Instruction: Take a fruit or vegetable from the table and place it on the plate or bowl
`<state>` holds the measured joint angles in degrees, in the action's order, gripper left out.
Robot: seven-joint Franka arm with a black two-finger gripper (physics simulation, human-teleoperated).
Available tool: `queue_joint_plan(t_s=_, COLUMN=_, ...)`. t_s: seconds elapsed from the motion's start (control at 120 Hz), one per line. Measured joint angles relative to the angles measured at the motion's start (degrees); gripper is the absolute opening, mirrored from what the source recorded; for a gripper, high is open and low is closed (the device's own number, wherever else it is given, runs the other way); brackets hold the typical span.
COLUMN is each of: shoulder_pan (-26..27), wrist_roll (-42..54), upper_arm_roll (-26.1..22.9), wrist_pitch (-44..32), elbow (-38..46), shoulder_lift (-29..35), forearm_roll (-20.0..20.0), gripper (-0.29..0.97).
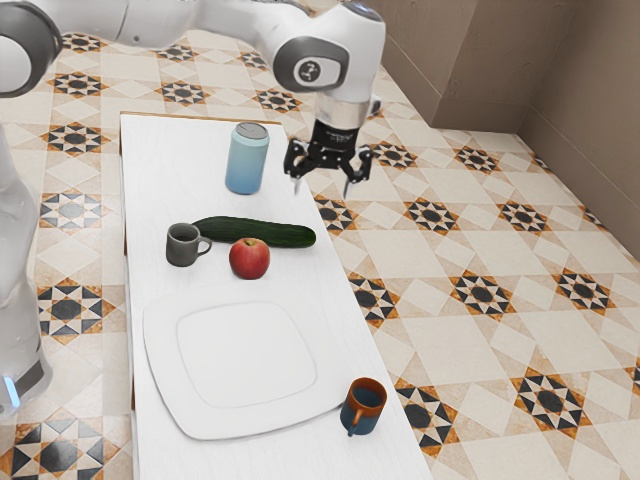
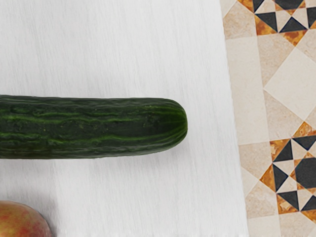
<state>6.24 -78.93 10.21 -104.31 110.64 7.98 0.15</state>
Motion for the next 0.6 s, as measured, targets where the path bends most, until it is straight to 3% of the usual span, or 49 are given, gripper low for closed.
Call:
queue_joint_plan(t_s=0.25, shoulder_pan=0.83, wrist_roll=-4.65, upper_arm_roll=-0.52, wrist_pitch=-0.39, elbow=11.27, shoulder_lift=9.54, forearm_roll=-1.65, gripper=0.68)
queue_joint_plan(t_s=0.6, shoulder_pan=0.72, wrist_roll=-10.95, upper_arm_roll=-3.37, wrist_pitch=2.04, elbow=17.87, shoulder_lift=18.42, forearm_roll=-2.39, gripper=0.68)
